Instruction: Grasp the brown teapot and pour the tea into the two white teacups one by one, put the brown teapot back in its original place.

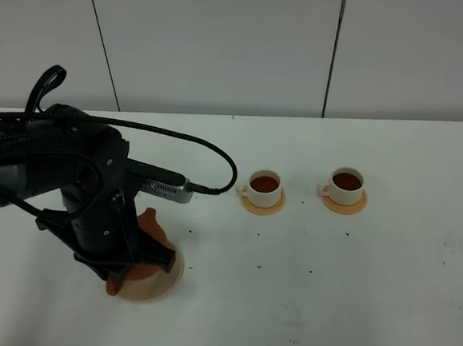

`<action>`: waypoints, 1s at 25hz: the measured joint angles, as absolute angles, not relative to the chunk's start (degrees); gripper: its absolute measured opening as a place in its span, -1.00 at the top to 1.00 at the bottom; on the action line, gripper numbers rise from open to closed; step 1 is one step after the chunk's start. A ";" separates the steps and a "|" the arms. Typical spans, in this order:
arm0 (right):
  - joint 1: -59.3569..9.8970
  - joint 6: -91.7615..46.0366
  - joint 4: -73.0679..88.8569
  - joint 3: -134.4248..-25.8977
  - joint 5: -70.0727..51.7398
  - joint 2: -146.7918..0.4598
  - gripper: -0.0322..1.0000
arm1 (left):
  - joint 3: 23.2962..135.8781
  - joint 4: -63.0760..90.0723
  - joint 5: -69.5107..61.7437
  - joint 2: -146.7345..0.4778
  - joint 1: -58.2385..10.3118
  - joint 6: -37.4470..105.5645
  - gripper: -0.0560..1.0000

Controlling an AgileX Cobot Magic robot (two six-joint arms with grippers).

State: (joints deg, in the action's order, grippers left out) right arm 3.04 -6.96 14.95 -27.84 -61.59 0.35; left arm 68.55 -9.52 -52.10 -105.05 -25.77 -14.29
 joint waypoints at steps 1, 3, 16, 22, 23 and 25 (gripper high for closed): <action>3.04 -6.96 14.95 -27.84 -61.59 0.35 0.47 | 68.01 -9.75 -50.63 -105.08 -25.77 -15.69 0.56; 3.04 -6.96 14.95 -27.84 -61.59 0.35 0.47 | 67.11 -9.93 -48.46 -105.08 -25.77 -17.27 0.56; 3.04 -6.96 14.95 -27.84 -61.59 0.35 0.47 | 66.15 -4.86 -47.20 -105.08 -25.77 -18.28 0.56; 3.04 -6.96 14.95 -27.84 -61.59 0.35 0.47 | 62.31 -4.73 -43.93 -105.13 -25.77 -19.02 0.56; 3.04 -6.96 14.95 -27.84 -61.59 0.35 0.47 | 62.12 -4.78 -43.42 -105.21 -25.77 -19.15 0.56; 3.04 -6.96 14.95 -27.84 -61.59 0.35 0.47 | 62.06 -5.03 -42.78 -105.36 -25.77 -19.30 0.56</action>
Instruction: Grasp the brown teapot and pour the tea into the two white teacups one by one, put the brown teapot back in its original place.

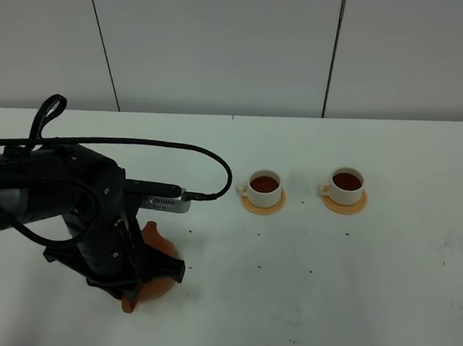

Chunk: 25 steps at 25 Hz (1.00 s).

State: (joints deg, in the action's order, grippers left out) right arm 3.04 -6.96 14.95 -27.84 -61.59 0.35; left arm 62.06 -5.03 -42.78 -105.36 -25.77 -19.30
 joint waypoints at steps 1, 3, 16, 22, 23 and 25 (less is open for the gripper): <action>3.04 -6.96 14.95 -27.84 -61.59 0.35 0.47 | 62.06 -5.20 -42.34 -105.38 -25.77 -19.34 0.56; 3.04 -6.89 14.95 -27.84 -61.59 0.35 0.47 | 62.06 -5.40 -41.79 -105.38 -25.77 -19.44 0.56; 3.04 -7.00 14.95 -27.84 -61.59 0.35 0.47 | 62.06 -5.60 -42.64 -105.39 -25.77 -19.71 0.56; 3.04 -7.00 14.95 -27.84 -61.59 0.35 0.47 | 62.06 -5.83 -43.51 -105.39 -25.77 -19.71 0.56; 3.04 -7.00 14.95 -27.84 -61.59 0.35 0.47 | 62.06 -6.08 -43.51 -105.39 -25.77 -19.71 0.56; 3.04 -7.00 14.95 -27.84 -61.59 0.35 0.47 | 62.06 -6.69 -43.53 -105.39 -25.77 -20.16 0.56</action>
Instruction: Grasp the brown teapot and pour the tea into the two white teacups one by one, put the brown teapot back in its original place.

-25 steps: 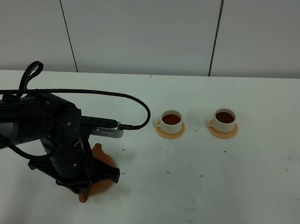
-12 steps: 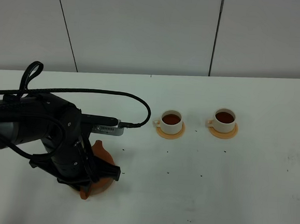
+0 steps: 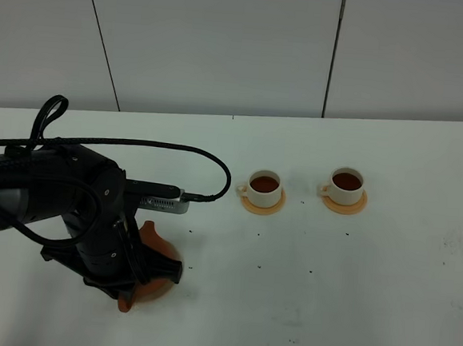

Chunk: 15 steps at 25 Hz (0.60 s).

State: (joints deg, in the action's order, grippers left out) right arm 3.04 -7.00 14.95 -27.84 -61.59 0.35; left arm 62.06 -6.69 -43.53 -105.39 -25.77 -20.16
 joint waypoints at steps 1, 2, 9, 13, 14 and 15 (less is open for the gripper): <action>3.04 -7.00 14.95 -27.84 -61.59 0.35 0.47 | 62.06 -6.90 -43.58 -105.39 -25.77 -20.42 0.56; 3.04 -7.00 14.95 -27.84 -61.59 0.35 0.47 | 62.06 -7.15 -43.61 -105.39 -25.77 -20.63 0.56; 3.04 -6.94 14.95 -27.84 -61.59 0.35 0.47 | 62.06 -8.11 -44.18 -105.39 -25.77 -20.80 0.56; 3.04 -6.94 14.95 -27.84 -61.59 0.35 0.47 | 62.06 -8.20 -44.49 -105.39 -25.77 -20.80 0.56; 3.04 -6.94 14.95 -27.84 -61.59 0.35 0.47 | 62.06 -8.20 -44.49 -105.39 -25.77 -20.80 0.56; 3.04 -6.94 14.95 -27.84 -61.59 0.35 0.47 | 62.06 -8.20 -44.49 -105.39 -25.77 -20.80 0.56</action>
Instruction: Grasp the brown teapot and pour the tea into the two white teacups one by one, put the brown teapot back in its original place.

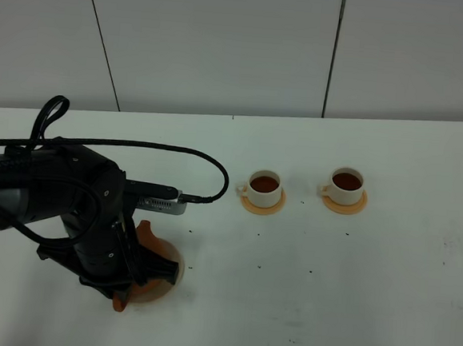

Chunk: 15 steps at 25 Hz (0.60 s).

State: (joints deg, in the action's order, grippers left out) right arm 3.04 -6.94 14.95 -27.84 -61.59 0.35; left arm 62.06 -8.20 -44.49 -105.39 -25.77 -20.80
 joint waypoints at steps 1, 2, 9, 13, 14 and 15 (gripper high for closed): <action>3.04 -6.94 14.95 -27.84 -61.59 0.35 0.47 | 62.06 -8.20 -44.49 -105.39 -25.77 -20.80 0.56; 3.04 -6.94 14.95 -27.84 -61.59 0.35 0.47 | 62.06 -8.20 -44.49 -105.39 -25.77 -20.73 0.56; 3.04 -7.00 14.95 -27.84 -61.59 0.35 0.47 | 62.06 -8.20 -44.49 -105.39 -25.77 -20.13 0.53; 3.04 -7.00 14.95 -27.84 -61.59 0.35 0.47 | 62.06 -8.20 -44.85 -105.39 -25.77 -20.13 0.31; 3.04 -7.00 14.95 -27.84 -61.59 0.35 0.47 | 62.06 -8.24 -44.98 -105.39 -25.77 -20.13 0.24; 3.04 -7.00 14.95 -27.84 -61.59 0.35 0.47 | 62.06 -8.24 -45.12 -105.39 -25.77 -20.13 0.17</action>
State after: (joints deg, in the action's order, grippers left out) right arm 3.04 -7.00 14.95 -27.84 -61.59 0.35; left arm 62.06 -8.24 -45.12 -105.39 -25.77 -20.13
